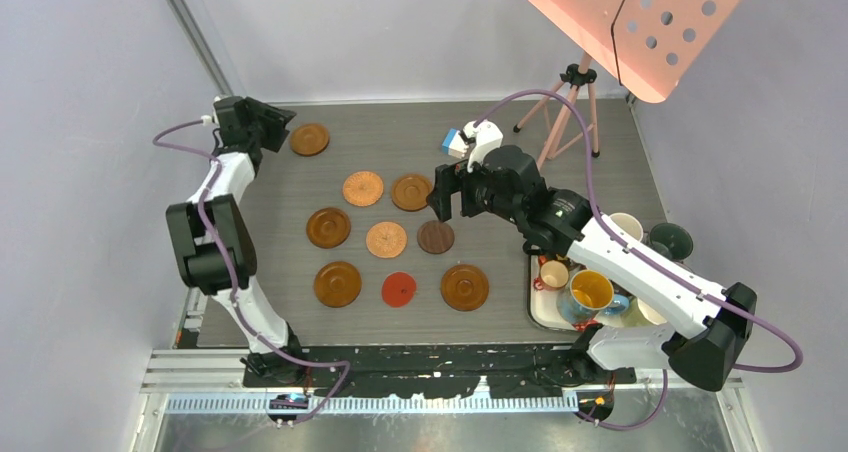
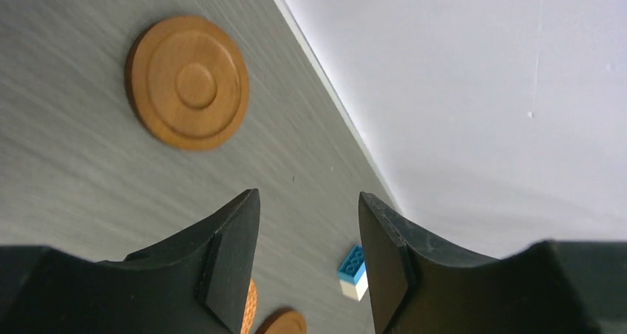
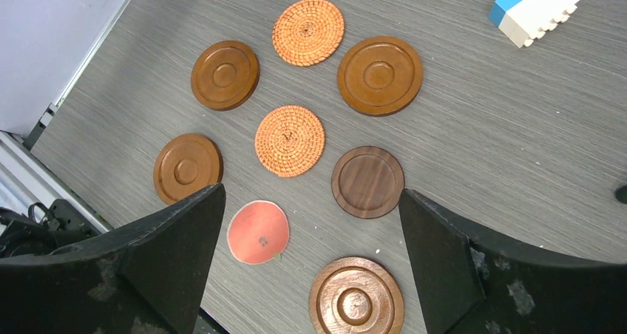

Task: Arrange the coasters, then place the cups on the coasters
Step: Move the coaster to the center of the board.

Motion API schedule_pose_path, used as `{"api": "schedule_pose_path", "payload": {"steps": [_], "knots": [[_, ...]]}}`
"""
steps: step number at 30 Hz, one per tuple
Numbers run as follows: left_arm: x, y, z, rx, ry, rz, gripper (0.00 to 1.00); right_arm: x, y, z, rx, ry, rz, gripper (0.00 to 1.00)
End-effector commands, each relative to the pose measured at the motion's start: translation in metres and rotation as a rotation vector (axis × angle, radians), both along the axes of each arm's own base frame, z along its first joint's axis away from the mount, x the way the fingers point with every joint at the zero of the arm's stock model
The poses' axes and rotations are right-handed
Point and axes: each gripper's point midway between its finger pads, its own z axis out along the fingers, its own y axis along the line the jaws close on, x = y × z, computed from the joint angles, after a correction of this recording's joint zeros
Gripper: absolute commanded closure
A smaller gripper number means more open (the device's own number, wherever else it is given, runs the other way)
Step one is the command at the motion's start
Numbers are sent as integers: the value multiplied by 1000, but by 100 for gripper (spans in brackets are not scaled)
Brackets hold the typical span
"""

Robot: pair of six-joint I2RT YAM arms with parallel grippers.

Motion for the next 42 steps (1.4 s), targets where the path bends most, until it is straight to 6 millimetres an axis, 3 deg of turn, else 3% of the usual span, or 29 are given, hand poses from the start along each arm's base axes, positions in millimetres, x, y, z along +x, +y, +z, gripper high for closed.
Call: {"api": "schedule_pose_path", "payload": {"steps": [1,8,15,30,42], "knots": [[48,8,31,-105,-183,-24,47,-1,6,27,61,-68,30,5],[103,14,18,-131,-205,-61,49,5,9,24,33,-66,30,5],[124,10,-33,-231,-136,-75,55,9,14,35,44,-82,33,5],[99,6,-121,-288,122,-49,57,3,11,45,90,-79,30,5],[78,5,-142,-253,233,-60,58,-5,5,53,130,-83,24,4]]}}
